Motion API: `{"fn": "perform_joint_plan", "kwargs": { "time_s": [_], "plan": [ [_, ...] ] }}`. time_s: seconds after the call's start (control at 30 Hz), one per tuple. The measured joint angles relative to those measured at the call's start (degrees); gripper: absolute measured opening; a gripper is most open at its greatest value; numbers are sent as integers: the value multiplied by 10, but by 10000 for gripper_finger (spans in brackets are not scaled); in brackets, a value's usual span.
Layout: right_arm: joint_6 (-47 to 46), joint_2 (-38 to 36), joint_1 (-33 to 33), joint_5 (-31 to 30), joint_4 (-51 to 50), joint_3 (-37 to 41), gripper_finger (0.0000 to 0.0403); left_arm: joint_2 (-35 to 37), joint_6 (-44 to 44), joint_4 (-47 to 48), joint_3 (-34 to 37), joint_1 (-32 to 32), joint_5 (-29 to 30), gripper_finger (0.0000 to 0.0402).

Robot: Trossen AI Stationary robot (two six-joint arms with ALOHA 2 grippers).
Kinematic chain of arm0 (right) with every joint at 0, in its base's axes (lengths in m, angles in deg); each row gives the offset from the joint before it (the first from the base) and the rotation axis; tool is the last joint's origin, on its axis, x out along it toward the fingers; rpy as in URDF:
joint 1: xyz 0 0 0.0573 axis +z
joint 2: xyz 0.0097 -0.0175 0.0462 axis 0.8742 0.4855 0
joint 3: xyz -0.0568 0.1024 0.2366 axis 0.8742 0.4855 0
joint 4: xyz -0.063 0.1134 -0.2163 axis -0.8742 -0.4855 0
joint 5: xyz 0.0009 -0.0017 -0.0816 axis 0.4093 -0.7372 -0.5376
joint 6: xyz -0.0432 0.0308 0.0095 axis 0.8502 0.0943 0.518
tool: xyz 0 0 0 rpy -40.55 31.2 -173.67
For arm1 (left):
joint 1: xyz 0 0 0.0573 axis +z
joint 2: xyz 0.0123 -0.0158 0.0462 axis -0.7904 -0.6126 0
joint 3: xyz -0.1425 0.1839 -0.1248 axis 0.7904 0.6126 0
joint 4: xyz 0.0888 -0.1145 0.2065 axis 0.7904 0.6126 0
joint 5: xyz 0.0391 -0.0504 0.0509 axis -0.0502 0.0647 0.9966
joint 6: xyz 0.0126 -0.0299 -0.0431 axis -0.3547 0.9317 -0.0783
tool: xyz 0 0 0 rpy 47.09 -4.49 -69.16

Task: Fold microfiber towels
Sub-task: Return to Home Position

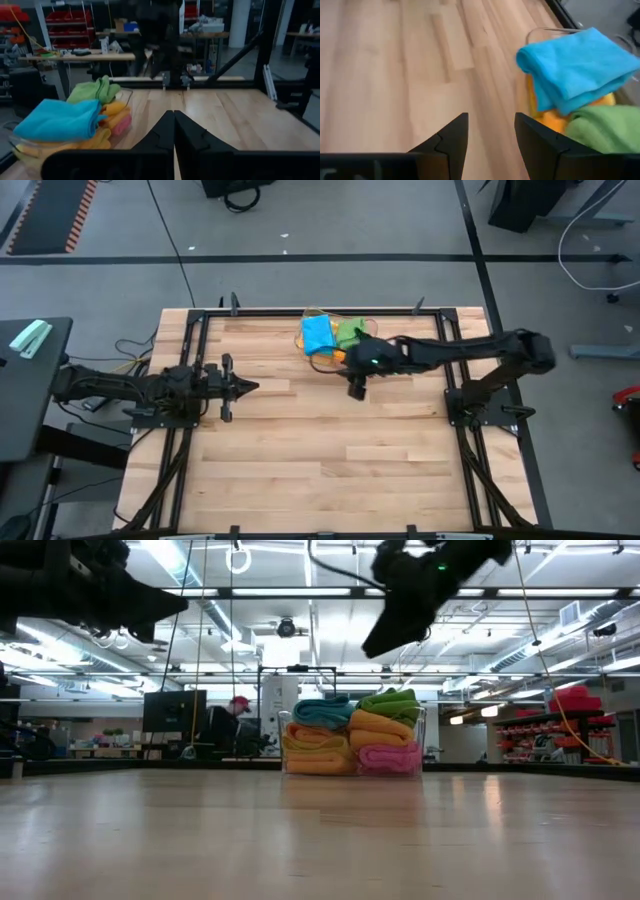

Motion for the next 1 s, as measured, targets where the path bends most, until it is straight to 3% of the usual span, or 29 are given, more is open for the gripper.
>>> {"fn": "perform_joint_plan", "kwargs": {
  "time_s": [0.37,1.0],
  "plan": [
    [17,-207,54,3,186,221,170,107,14,42,0,1,0,20],
    [25,-546,117,27,248,409,170,241,39,92,0,1,2,8]
  ]
}}
